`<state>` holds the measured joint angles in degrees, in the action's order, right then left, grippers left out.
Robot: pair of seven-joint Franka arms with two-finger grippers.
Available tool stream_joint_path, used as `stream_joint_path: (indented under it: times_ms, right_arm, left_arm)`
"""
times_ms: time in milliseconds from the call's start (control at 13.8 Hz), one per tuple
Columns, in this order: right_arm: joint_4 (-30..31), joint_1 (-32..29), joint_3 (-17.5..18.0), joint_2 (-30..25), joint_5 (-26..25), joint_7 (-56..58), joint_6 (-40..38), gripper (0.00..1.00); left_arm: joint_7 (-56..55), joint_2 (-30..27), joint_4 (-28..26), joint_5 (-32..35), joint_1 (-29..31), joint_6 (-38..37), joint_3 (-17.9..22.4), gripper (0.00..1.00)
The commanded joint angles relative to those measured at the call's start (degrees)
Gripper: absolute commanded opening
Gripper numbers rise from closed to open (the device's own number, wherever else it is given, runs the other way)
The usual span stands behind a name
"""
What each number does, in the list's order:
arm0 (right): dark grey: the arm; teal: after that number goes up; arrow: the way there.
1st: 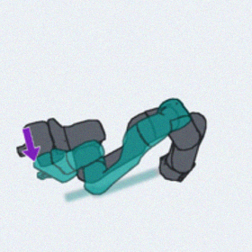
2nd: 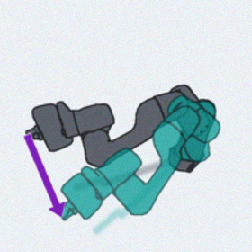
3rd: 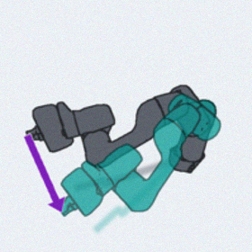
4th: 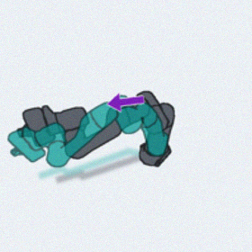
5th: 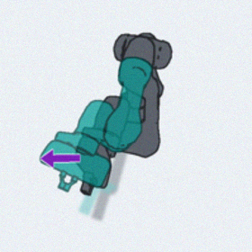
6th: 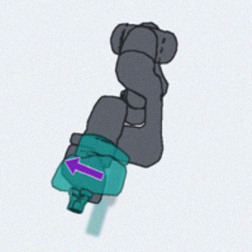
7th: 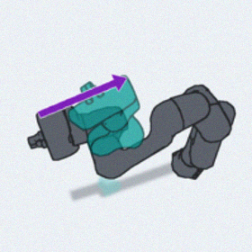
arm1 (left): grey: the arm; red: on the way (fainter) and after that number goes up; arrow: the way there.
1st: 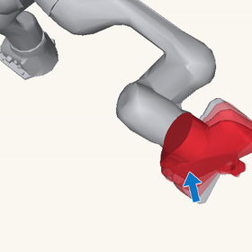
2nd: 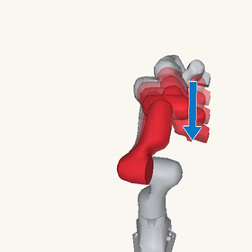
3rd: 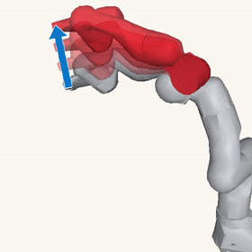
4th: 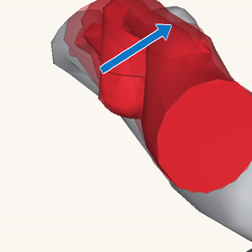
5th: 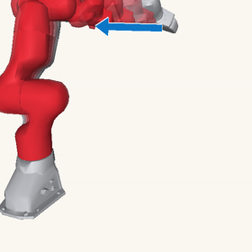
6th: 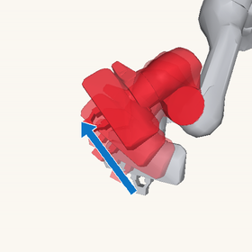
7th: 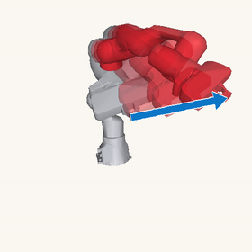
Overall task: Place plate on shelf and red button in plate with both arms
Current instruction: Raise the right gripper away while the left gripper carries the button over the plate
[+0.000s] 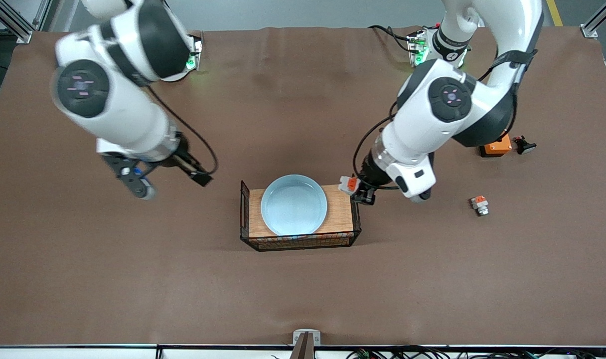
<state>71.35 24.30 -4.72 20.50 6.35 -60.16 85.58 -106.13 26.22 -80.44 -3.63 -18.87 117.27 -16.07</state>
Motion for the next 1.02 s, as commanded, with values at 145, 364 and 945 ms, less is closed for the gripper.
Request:
stream_joint_path:
  times_ms: [145, 364, 945]
  right_arm:
    - [7.4, -12.1, 0.7, -8.6, -0.2, 28.8, -3.8, 1.00]
    - [7.4, -18.6, 0.7, -9.3, -3.1, 47.4, -4.9, 1.00]
    - [7.4, -23.5, 0.8, -8.5, -6.9, 57.7, -4.8, 1.00]
  left_arm:
    - [-6.9, 7.2, 8.7, 1.3, -8.1, -1.1, 5.3, 0.30]
    - [-9.1, 10.2, 11.1, 1.0, -16.0, -0.4, 12.6, 0.30]
    - [-10.3, 14.3, 12.8, 1.0, -20.0, 5.6, 14.1, 0.30]
